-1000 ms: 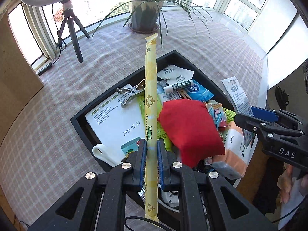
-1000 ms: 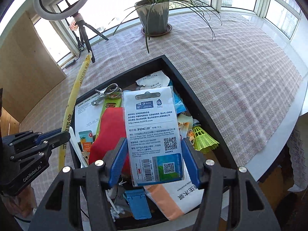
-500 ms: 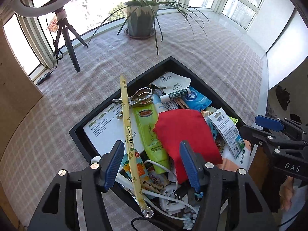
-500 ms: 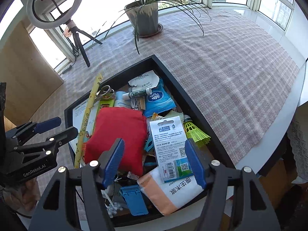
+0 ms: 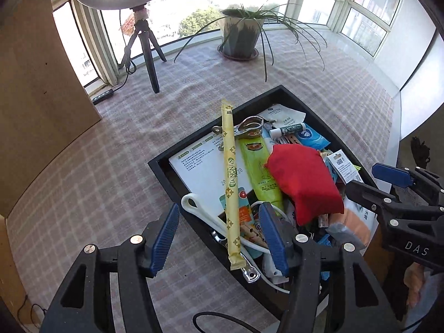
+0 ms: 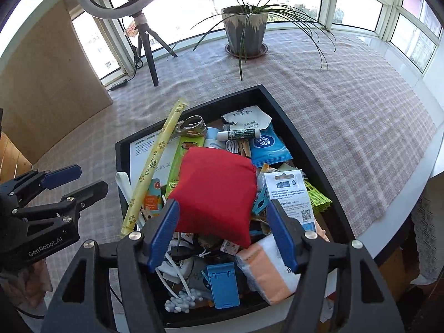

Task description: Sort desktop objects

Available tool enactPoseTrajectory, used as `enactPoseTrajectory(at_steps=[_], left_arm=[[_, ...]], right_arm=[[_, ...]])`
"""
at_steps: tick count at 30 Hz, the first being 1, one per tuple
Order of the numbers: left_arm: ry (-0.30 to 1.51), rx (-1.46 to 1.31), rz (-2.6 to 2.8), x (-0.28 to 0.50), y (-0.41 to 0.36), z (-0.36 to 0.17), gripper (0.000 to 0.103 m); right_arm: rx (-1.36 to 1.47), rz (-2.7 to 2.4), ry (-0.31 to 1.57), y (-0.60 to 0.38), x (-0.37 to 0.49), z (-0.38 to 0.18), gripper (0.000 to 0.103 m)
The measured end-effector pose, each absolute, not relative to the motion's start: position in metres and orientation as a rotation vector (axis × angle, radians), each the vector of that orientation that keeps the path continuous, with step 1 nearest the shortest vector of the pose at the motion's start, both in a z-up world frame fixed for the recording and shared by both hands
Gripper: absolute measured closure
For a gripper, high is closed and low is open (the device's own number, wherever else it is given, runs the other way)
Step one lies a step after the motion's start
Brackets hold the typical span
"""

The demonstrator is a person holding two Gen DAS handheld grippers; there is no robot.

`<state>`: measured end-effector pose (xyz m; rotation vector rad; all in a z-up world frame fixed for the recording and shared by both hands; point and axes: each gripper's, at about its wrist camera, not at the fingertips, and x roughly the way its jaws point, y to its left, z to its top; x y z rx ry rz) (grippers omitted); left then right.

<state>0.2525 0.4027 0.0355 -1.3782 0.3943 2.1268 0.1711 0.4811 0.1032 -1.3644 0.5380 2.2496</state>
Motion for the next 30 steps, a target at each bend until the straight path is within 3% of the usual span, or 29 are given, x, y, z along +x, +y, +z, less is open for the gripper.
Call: enactPoseTrajectory(at_steps=[10,17,21,30], left_arm=[[0.258,-1.443,2.270,0.256,0.310,0.029,0.045],[0.256,-1.446,2.429,0.266,0.242,0.027,0.045],[0.196,-1.467,2.480,0.272,0.202,0.024,0.038],[0.101,-1.538,2.532,0.288,0.137,-0.002,0.037]], right_arm=[[-1.397,2.361,0.488,0.412,0.138,0.102,0.039],[-1.443,2.444,0.427,0.353,0.107,0.093,0.039],[-1.468,2.500,0.399,0.320,0.090,0.087,0.039],[-1.521,2.582,0.302,0.251,0.060,0.067,0.038]])
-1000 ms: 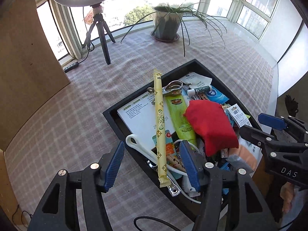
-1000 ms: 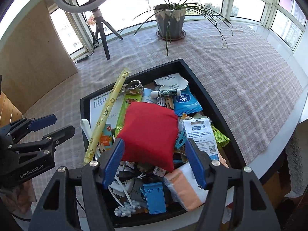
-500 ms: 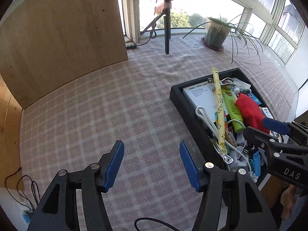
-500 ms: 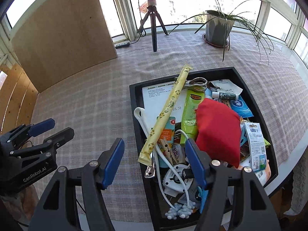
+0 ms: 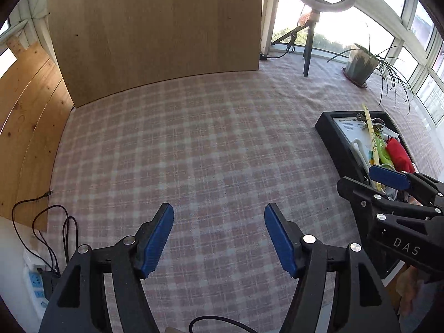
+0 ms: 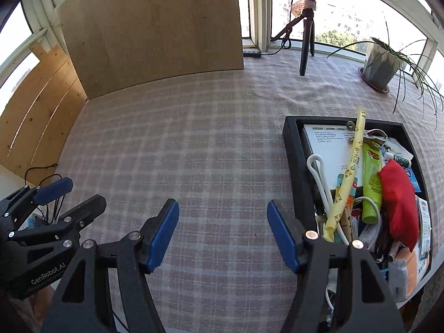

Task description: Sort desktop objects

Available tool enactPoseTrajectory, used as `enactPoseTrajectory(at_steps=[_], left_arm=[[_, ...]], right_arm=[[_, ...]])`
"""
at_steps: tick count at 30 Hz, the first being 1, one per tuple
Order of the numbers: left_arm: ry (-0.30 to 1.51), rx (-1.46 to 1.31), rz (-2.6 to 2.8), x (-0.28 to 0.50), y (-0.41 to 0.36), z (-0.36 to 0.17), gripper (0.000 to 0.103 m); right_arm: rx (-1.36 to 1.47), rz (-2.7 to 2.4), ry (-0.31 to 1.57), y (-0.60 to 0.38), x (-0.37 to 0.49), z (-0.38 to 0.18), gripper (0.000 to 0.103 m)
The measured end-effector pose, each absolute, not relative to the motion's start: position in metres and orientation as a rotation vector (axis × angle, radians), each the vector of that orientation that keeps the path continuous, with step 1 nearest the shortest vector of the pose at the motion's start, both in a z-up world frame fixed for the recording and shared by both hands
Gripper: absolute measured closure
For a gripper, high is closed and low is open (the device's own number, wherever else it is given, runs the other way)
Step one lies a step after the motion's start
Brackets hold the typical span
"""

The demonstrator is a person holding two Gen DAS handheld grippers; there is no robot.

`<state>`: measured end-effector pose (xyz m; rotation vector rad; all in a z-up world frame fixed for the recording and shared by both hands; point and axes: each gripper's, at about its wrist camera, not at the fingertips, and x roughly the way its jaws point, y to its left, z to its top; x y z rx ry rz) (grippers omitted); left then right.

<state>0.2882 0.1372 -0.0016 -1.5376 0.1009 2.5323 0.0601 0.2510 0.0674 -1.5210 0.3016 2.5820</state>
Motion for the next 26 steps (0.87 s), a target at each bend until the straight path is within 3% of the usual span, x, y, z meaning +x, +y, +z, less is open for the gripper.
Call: enactPoseTrajectory(at_steps=[18,26], left_arm=[[-0.038,-1.635,2.600,0.277,0.078,-0.033,0.036],[0.019,-1.671,2.619,0.267,0.082,-0.055,0.036]], right_arm=[[-1.667,2.575,0.252,0.196,0.016,0.034,0.038],[-1.672,2.538,0.298,0.203,0.008,0.011,0.038]])
